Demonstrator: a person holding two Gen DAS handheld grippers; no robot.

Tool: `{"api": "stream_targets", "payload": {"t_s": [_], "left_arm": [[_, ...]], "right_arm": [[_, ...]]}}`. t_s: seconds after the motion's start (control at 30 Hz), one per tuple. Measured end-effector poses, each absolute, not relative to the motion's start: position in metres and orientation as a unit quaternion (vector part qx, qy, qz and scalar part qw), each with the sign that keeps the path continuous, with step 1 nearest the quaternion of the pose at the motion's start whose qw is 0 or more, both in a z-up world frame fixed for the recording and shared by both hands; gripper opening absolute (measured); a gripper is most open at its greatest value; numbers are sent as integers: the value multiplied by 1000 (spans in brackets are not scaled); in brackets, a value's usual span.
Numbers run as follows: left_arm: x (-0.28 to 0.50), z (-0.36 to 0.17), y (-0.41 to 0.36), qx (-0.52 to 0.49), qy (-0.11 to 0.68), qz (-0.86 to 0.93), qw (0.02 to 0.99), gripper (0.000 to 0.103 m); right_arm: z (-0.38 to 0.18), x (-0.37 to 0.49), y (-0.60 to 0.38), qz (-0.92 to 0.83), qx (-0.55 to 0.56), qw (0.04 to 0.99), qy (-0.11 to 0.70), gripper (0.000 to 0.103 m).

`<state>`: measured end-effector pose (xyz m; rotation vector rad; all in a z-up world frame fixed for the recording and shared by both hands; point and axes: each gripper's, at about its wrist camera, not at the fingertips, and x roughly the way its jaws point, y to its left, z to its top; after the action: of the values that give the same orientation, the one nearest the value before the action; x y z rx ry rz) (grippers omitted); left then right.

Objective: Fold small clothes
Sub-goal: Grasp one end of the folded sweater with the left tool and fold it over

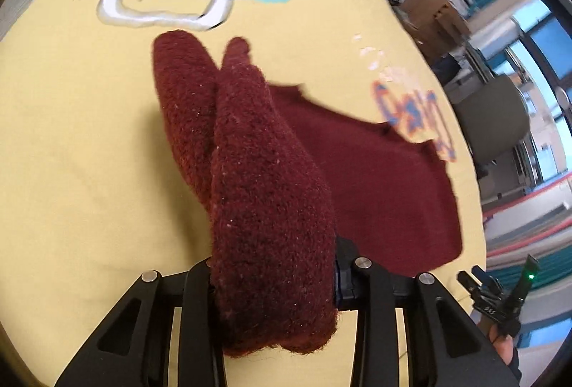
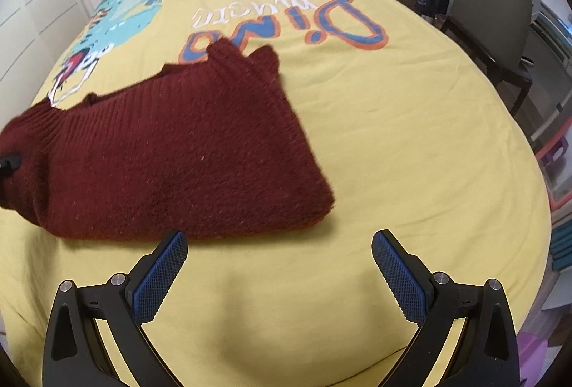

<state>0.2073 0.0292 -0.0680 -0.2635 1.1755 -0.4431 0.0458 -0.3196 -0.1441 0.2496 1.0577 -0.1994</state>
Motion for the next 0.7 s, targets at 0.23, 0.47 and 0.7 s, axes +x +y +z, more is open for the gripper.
{"api": "stream_targets", "payload": {"t_s": [0.23, 0.47, 0.7], "left_arm": [[212, -38, -58, -65, 535, -248, 805, 28], [204, -49, -171, 2, 543, -293, 787, 28], [186, -99, -249, 73, 568, -275, 772, 28]], "right_arm": [[-129, 43, -344, -105, 130, 859, 484, 103], [-119, 31, -375, -122, 142, 862, 471, 103], [-130, 20, -395, -138, 150, 849, 488, 103]]}}
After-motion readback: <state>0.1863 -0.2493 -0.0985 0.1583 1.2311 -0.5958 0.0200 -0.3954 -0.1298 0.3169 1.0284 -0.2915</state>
